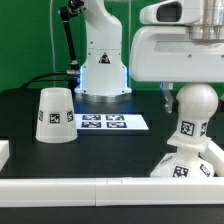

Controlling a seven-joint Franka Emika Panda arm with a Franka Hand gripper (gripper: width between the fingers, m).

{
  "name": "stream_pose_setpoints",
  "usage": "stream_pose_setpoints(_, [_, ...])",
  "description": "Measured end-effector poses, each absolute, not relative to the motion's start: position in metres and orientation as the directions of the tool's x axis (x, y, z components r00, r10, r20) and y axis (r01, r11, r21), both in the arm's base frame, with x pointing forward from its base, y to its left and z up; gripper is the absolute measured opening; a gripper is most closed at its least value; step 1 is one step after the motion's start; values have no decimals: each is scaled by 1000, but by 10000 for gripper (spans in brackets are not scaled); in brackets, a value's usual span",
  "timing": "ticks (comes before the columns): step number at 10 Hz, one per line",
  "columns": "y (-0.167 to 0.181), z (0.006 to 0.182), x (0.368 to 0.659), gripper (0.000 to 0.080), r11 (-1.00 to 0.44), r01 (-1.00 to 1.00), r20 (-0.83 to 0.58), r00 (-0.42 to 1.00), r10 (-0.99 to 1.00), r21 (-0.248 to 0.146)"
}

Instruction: Assemble lamp

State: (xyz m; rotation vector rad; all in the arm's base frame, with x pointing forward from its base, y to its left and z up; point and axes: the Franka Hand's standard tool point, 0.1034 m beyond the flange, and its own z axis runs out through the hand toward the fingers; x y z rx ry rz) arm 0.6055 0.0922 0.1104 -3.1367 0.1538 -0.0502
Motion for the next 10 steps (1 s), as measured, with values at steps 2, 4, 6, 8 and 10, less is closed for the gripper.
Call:
stream_pose_setpoints(2, [90,110,605,579,-971,-241,28,970,-241,-8])
stream_pose_setpoints(4, [89,110,605,579,-936,-353,23,935,-353,-8])
stream_pose_setpoints(6, [90,109,604,579,-894,-448,20,894,-448,-10])
stream_pose_setpoints(8, [90,108,604,672,-901,-434,20,901,-434,-10])
stream_pose_setpoints(10, [91,109,603,695,-904,-426,19,904,-427,-9])
